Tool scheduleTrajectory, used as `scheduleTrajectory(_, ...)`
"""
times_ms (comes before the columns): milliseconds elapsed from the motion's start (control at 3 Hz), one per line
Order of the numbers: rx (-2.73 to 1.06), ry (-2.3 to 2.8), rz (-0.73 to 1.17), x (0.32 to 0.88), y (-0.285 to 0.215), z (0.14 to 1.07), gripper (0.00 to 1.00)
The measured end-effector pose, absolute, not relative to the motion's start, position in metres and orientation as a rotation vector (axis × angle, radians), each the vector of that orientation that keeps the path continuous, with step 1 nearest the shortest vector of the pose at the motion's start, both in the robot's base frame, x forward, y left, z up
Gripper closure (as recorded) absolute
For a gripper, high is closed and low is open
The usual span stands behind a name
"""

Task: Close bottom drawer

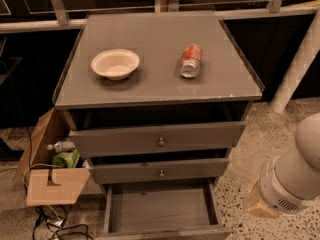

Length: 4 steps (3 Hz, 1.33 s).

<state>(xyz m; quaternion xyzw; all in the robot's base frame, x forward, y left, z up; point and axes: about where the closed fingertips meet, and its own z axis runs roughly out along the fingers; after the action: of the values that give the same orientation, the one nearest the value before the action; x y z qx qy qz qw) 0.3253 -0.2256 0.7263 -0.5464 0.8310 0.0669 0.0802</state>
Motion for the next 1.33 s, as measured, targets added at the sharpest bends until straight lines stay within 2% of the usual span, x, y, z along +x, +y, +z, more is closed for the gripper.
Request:
scheduleTrajectory(667, -1.568, 2.577, 0.306, 0.332, -0.212, 0.652, 1.00)
scheduleTrajectory(1333, -1.552, 2.612, 0.339, 0.321, -0.207, 0.629, 1.00)
